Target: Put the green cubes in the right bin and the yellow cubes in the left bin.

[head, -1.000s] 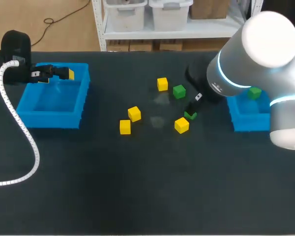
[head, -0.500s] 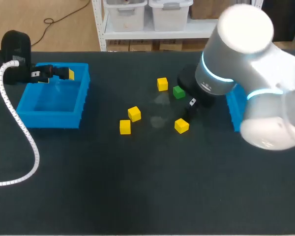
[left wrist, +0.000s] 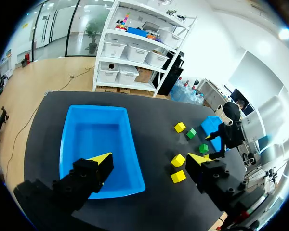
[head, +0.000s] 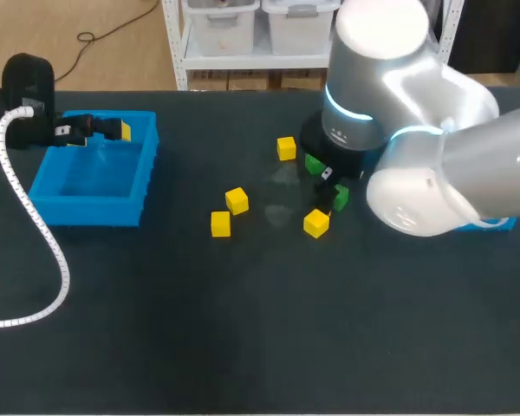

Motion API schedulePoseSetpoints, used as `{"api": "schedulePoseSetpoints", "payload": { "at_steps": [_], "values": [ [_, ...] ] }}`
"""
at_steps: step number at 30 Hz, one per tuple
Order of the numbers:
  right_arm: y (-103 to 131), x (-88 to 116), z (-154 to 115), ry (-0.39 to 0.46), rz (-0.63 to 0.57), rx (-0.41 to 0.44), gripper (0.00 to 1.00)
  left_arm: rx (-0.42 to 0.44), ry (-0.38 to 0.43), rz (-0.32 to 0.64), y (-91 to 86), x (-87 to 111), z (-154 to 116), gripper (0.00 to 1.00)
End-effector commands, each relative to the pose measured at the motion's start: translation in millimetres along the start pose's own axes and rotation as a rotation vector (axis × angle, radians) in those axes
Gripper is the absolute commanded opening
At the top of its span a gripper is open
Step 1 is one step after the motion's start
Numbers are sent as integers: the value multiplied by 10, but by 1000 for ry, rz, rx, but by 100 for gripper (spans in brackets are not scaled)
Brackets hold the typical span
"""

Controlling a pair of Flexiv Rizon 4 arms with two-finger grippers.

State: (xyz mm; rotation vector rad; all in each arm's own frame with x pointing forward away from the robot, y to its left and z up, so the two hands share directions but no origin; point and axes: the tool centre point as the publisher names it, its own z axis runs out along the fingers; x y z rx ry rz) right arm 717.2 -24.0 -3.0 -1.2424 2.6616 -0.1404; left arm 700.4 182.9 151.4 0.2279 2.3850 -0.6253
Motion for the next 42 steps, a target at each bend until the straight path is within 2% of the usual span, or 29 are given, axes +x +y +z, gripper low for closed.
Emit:
{"api": "schedulePoseSetpoints", "payload": {
  "at_steps": [1, 2, 3, 4, 5, 11, 20, 25, 28, 33, 38, 42],
  "values": [
    [-22, 25, 100, 11, 4, 10, 100, 9, -7, 2, 17, 13, -1, 100],
    [-30, 36, 112, 13, 5, 12, 95, 9, -7, 2, 17, 13, -1, 100],
    [-43, 54, 128, 19, 16, 15, 68, 9, -7, 2, 17, 13, -1, 100],
    [-63, 76, 148, 22, 21, 18, 18, 9, -7, 2, 17, 13, -1, 100],
    [-70, 88, 154, 22, 24, 19, 0, 9, -7, 2, 17, 13, -1, 100],
    [-112, 135, 171, 20, 48, 25, 0, 9, -7, 2, 17, 13, -1, 100],
    [-95, 99, 140, -3, 49, 29, 0, 9, -7, 2, 17, 13, -1, 100],
    [-180, 15, -203, -115, 42, 109, 0, 9, -7, 2, 17, 13, -1, 100],
    [-379, -40, -501, -199, 113, 135, 0, 9, -7, 2, 17, 13, -1, 100],
    [-922, -2, -899, -300, 301, 207, 0, 9, -7, 2, 17, 13, -1, 100],
    [-1436, 171, -1088, -334, 468, 263, 0, 9, -7, 2, 17, 13, -1, 100],
    [-1711, 389, -1108, -324, 567, 292, 0, 9, -7, 2, 17, 13, -1, 100]
  ]
}}
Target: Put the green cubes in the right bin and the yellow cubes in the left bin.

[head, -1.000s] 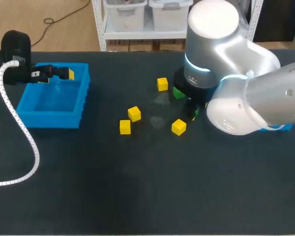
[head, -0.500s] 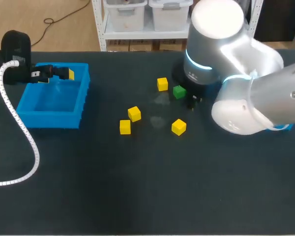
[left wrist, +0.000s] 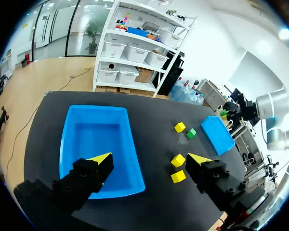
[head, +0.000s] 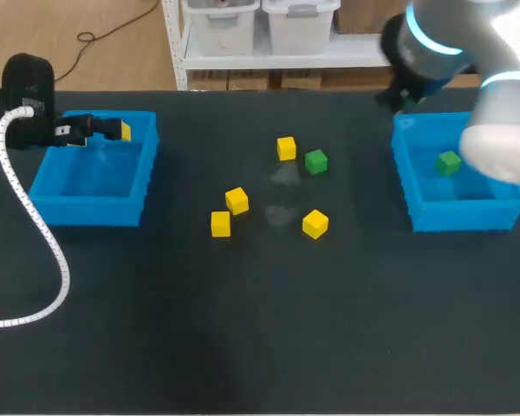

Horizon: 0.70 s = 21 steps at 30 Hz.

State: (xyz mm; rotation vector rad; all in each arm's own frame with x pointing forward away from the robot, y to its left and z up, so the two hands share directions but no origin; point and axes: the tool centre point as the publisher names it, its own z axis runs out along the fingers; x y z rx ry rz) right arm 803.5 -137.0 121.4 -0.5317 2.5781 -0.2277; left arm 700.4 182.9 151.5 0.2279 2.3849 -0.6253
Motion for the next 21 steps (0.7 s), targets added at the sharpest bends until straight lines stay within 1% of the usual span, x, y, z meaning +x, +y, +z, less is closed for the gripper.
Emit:
{"api": "schedulePoseSetpoints", "payload": {
  "at_steps": [1, 3, 5, 9, 14, 15, 16, 17, 18, 21],
  "values": [
    [-300, 177, -71, -105, 141, 49, 0, 9, -7, 2, 17, 14, -1, 100],
    [-376, 267, -39, -85, 162, 54, 0, 9, -7, 2, 17, 14, -1, 100],
    [-391, 361, 2, -63, 177, 50, 0, 9, -7, 2, 17, 14, -1, 100],
    [-323, 524, 98, -23, 179, 33, 0, 9, -7, 2, 17, 14, -1, 100],
    [-279, 611, 206, 15, 208, 27, 0, 9, -7, 2, 17, 14, -1, 100],
    [-277, 631, 221, 22, 214, 35, 5, 9, -7, 2, 17, 14, -1, 100],
    [-279, 648, 236, 30, 225, 40, 27, 9, -7, 2, 17, 14, -1, 100],
    [-282, 664, 249, 38, 228, 45, 89, 9, -7, 2, 17, 14, -1, 100],
    [-283, 676, 257, 42, 233, 45, 100, 9, -7, 2, 17, 14, -1, 100],
    [-304, 699, 232, 40, 251, 52, 100, 9, -7, 2, 17, 14, -1, 100]
  ]
}}
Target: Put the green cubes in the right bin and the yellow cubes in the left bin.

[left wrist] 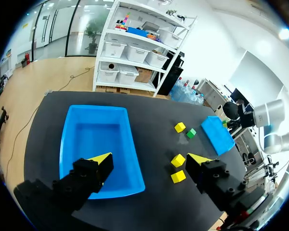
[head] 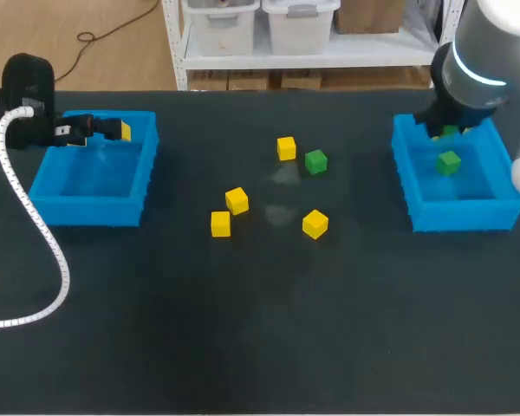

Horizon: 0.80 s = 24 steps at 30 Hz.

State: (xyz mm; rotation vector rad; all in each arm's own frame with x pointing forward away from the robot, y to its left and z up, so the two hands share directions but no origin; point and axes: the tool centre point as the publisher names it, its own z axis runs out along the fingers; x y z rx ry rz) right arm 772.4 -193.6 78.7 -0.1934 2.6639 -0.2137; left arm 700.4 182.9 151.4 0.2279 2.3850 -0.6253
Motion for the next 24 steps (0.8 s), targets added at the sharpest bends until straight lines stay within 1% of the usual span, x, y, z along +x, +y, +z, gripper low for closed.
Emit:
{"api": "schedulePoseSetpoints", "payload": {
  "at_steps": [1, 4, 7, 10, 14, 18, 22, 24],
  "values": [
    [-13, 32, -34, -32, 8, 12, 100, 9, -7, 2, 17, 13, -1, 100],
    [-19, 15, -85, -47, 9, 20, 100, 9, -7, 2, 17, 13, -1, 100],
    [66, -33, -169, -79, -6, -3, 100, 9, -7, 2, 17, 13, -1, 100],
    [242, -102, -270, -112, -21, -44, 100, 9, -7, 2, 17, 13, -1, 100],
    [536, -194, -352, -132, -75, -93, 100, 9, -7, 2, 17, 13, -1, 100],
    [797, -360, -353, -137, -112, -132, 100, 9, -7, 2, 17, 13, -1, 100],
    [1057, -597, -262, -122, -143, -169, 100, 9, -7, 2, 17, 13, -1, 100],
    [1160, -732, -204, -123, -153, -159, 100, 9, -7, 2, 17, 13, -1, 100]
  ]
}}
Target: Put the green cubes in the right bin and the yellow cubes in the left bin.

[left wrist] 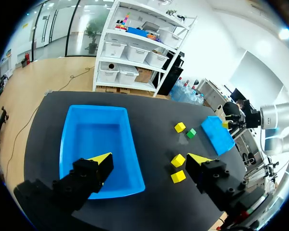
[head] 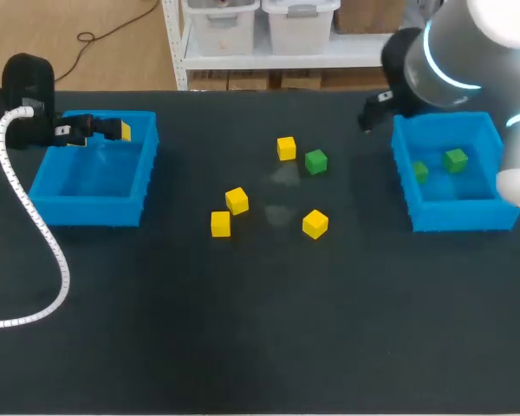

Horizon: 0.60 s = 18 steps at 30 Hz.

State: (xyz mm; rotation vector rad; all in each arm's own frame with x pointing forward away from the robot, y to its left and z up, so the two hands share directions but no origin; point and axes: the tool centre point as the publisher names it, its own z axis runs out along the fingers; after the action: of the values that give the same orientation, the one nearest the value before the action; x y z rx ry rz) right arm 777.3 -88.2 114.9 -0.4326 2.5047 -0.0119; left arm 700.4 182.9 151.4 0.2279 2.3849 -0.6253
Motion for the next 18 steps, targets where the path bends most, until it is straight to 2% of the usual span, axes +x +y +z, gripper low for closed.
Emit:
{"api": "schedulePoseSetpoints", "payload": {
  "at_steps": [1, 3, 7, 9, 18],
  "values": [
    [141, -398, 347, 43, -14, 9, 100, 9, -7, 2, 17, 14, -1, 100],
    [184, -500, 409, 30, -8, -10, 100, 9, -7, 2, 17, 14, -1, 100],
    [258, -596, 460, 12, -35, 6, 100, 9, -7, 2, 17, 14, -1, 100],
    [290, -602, 383, -13, -52, 1, 100, 9, -7, 2, 17, 14, -1, 100],
    [290, -602, 383, -13, -52, 1, 100, 9, -7, 2, 17, 14, -1, 100]
  ]
}}
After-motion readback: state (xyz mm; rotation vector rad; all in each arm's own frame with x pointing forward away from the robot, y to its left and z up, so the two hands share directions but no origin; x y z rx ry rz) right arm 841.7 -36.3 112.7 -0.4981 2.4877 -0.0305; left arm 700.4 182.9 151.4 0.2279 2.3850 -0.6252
